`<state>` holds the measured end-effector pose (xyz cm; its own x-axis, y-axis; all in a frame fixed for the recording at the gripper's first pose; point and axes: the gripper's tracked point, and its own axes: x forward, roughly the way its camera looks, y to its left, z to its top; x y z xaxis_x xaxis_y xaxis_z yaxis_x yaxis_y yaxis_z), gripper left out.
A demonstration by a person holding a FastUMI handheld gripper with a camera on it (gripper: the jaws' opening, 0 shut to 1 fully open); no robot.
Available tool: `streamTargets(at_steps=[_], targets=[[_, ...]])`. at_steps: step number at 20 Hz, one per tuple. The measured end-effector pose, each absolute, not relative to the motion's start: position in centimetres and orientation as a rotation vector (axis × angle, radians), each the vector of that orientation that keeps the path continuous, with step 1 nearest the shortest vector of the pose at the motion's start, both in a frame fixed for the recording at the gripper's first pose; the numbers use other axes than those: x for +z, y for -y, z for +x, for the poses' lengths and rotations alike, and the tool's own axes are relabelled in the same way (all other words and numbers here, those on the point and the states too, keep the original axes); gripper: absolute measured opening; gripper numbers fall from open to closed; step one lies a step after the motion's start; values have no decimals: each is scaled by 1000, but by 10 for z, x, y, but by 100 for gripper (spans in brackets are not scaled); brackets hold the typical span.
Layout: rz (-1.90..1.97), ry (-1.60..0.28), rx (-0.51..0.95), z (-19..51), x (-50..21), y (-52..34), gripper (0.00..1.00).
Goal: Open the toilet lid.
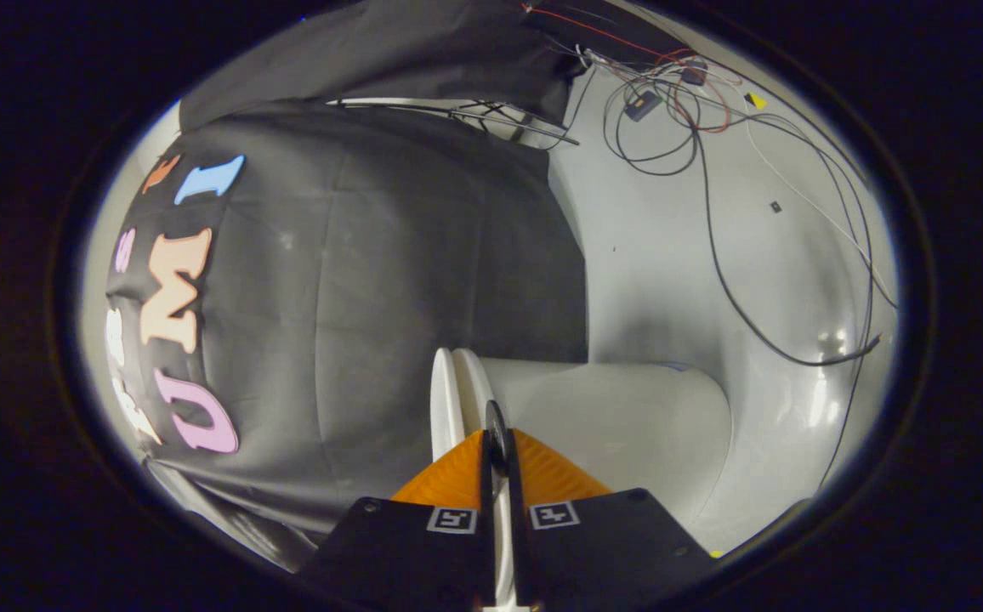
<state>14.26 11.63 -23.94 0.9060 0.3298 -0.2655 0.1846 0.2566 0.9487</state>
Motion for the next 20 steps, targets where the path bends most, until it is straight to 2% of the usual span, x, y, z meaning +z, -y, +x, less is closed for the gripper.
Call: streamTargets(at_steps=[5,13,20], targets=[[1214,-467,159,135,-228,-120,7],[976,-358,239,122,-154,-140,6],[789,-275,340,102,-77,-194,6]])
